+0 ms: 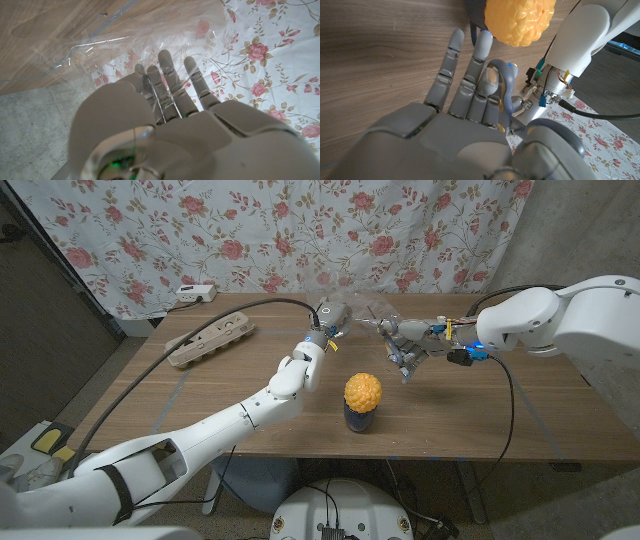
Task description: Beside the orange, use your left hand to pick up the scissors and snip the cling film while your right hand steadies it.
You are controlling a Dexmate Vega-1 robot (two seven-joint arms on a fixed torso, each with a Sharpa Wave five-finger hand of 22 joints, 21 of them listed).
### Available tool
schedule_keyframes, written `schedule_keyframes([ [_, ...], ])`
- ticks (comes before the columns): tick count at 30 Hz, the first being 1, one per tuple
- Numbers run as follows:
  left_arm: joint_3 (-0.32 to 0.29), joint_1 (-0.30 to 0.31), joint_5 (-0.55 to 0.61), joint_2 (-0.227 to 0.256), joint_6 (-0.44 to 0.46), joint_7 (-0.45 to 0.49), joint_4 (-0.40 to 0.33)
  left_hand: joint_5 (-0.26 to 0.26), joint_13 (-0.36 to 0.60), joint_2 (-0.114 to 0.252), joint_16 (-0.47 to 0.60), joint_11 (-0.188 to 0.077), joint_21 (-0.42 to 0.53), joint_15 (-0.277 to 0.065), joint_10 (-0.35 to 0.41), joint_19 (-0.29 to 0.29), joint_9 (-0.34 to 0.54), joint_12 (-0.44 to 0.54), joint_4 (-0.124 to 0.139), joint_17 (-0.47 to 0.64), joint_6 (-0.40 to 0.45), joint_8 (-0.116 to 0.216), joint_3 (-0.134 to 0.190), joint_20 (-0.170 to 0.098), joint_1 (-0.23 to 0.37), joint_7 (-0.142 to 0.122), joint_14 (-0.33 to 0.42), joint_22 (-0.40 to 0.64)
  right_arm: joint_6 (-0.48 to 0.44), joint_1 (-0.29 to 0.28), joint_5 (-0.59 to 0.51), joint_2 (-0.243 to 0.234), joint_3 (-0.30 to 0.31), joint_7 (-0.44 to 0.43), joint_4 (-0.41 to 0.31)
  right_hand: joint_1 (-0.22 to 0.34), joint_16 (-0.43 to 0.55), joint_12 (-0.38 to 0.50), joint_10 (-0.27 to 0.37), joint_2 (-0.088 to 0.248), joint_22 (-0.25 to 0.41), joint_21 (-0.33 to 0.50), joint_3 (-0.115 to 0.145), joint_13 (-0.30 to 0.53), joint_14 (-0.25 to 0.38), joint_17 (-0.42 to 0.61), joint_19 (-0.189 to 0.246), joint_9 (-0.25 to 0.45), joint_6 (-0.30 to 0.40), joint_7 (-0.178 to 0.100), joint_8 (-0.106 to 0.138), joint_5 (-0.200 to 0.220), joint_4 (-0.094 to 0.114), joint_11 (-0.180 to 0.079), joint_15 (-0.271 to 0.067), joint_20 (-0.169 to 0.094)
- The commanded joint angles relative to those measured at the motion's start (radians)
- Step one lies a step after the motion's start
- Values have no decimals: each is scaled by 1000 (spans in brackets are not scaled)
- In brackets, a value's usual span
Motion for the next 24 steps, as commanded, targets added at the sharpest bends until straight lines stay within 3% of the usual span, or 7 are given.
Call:
schedule_keyframes([
  [1,8,0,8,-8,7,-6,4,4,3,0,6,-3,10,-1,9,-6,2,2,-4,1,7,-5,7,2,-11,-5,-5,2,35,-36,14,-25,30,-1,-11,18,-2,8,8,3,1,-1,-161,14,6,0,8,-7,56,35,131,-1,157,6,-7,-2],
  [4,10,-2,13,-8,10,-9,5,4,3,0,6,-2,10,-1,10,-8,2,2,-4,-1,7,-5,7,4,-11,-6,-5,2,40,-37,12,-24,28,1,-8,25,-1,1,13,4,0,-2,-160,2,6,1,7,10,53,33,142,-2,155,6,-8,-2],
  [12,12,-4,17,-4,11,-16,7,4,5,0,9,-3,13,-2,11,-9,2,3,-5,-4,8,-7,9,3,-13,-6,-6,0,42,-41,12,-14,25,-7,-5,43,-1,10,12,7,1,-2,-158,16,8,1,7,-1,58,35,136,-5,150,4,-10,-2],
  [14,12,-4,17,-4,9,-14,7,4,5,0,10,-4,14,-2,10,-9,1,3,-5,-4,8,-7,9,3,-13,-5,-6,0,46,-42,9,-16,25,-7,-4,46,0,5,15,9,1,-1,-158,7,8,2,9,16,55,35,146,-6,150,5,-9,-2],
  [24,12,-9,14,-8,-3,-8,16,4,4,0,15,-1,17,-2,12,-12,1,2,-6,-4,9,-8,11,2,-16,-7,-10,-1,51,-54,14,-17,34,-21,2,62,0,9,17,28,1,-1,-152,13,9,2,10,-9,67,34,133,-11,152,4,-10,-2],
])
